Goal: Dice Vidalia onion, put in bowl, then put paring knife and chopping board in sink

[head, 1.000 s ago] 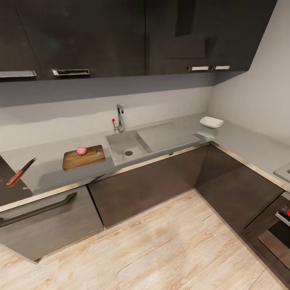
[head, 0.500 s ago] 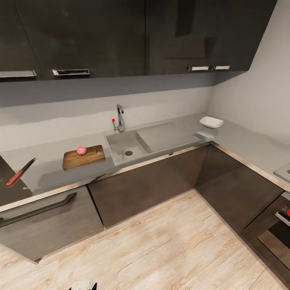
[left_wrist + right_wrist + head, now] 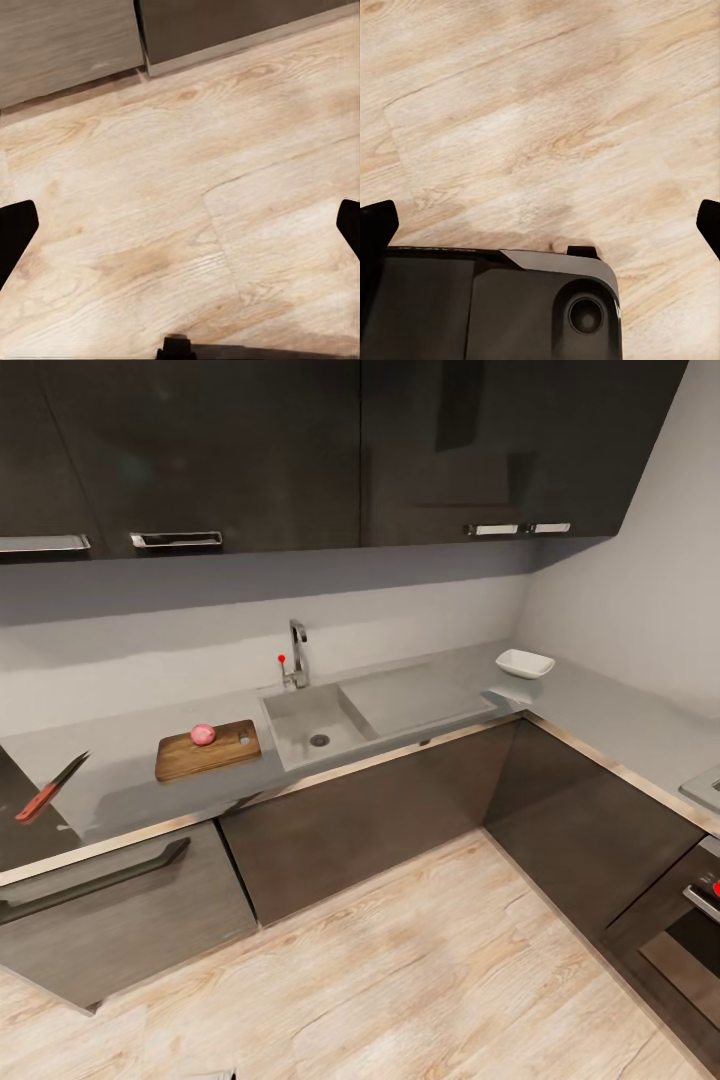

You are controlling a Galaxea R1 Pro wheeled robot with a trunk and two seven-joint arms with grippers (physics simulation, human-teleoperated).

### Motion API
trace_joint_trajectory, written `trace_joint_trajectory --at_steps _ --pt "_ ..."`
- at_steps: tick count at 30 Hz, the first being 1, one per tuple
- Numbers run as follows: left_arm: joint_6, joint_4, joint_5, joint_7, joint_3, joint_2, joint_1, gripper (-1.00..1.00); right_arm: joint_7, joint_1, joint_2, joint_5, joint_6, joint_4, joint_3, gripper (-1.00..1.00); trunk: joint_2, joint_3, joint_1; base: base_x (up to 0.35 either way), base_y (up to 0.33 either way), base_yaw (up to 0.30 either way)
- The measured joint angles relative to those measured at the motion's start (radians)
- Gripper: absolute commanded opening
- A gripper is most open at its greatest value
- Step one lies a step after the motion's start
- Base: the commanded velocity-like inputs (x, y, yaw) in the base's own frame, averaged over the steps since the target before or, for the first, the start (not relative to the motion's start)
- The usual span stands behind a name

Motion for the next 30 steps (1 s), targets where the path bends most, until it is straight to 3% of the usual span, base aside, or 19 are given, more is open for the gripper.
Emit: trace_joint_trajectory --at_steps 9,17,30 --pt "-0.001 0.033 -0.004 0.002 0.003 0.003 0.002 1.00 0.000 0.000 0.000 0.000 0.000 0.000 0.000 1.00 0.000 0.000 0.000 0.000 0.000 0.000" --pt "-0.007 0.121 0.000 0.001 0.003 0.005 0.002 1.00 0.000 0.000 0.000 0.000 0.000 0.000 0.000 1.00 0.000 0.000 0.000 0.000 0.000 0.000" --pt "-0.011 0.138 0.000 0.001 0.004 0.005 0.002 1.00 0.000 0.000 0.000 0.000 0.000 0.000 0.000 1.00 0.000 0.000 0.000 0.000 0.000 0.000"
